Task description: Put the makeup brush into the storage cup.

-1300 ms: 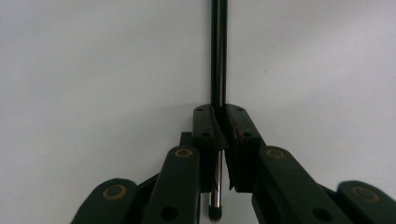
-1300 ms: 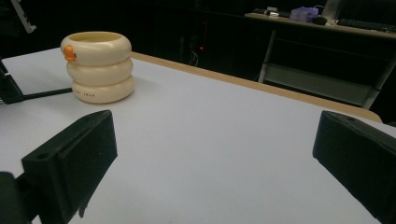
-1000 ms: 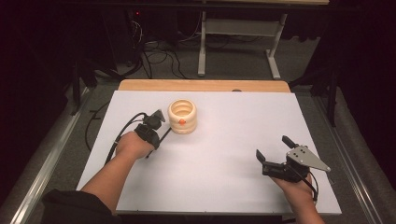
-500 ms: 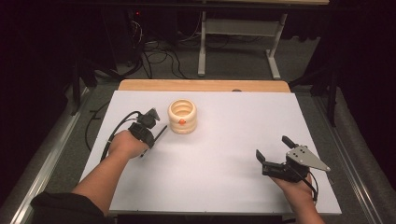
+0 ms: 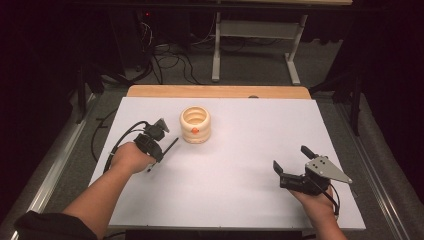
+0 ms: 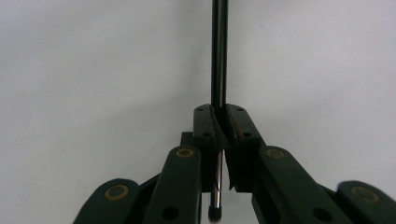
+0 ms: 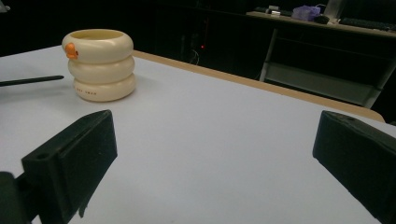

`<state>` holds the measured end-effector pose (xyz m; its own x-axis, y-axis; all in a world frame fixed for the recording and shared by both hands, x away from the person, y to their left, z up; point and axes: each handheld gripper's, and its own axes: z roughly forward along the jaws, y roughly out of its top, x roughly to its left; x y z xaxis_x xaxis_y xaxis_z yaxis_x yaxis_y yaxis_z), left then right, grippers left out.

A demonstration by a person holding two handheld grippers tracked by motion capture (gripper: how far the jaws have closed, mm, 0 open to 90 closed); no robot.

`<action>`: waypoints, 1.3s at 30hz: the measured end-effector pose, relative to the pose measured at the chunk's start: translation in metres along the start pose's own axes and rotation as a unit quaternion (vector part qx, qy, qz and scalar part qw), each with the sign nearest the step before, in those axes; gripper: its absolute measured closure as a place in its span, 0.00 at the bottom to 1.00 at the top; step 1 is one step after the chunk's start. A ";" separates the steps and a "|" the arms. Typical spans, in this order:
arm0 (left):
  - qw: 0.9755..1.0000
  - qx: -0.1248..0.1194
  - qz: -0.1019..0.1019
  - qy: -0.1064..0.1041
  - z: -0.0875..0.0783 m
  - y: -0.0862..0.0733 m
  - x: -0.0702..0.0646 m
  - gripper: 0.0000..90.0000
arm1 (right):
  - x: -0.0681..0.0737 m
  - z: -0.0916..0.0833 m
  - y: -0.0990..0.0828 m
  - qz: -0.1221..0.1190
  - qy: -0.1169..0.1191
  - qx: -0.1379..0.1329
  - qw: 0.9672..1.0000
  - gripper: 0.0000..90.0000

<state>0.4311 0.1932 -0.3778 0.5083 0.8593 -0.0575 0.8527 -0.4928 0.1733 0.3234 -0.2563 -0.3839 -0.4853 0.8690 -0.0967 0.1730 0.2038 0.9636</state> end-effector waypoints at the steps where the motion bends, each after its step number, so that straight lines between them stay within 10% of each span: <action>1: 1.000 0.000 0.004 -0.003 -0.001 -0.001 -0.002 0.93 | 0.000 0.000 0.000 -0.001 -0.001 0.001 1.000 0.01; 16: 0.997 -0.014 0.067 -0.036 -0.002 -0.001 -0.040 0.93 | 0.001 0.002 -0.001 -0.001 -0.003 0.006 1.000 0.01; 39: 0.985 -0.038 0.158 -0.058 -0.011 0.018 -0.095 0.93 | 0.002 0.003 -0.002 -0.006 -0.002 0.003 1.000 0.01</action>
<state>0.3972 0.1038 -0.3585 0.7614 0.6406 -0.0990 0.6398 -0.7182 0.2736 0.3246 -0.2536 -0.3868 -0.4837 0.8685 -0.1088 0.1732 0.2169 0.9607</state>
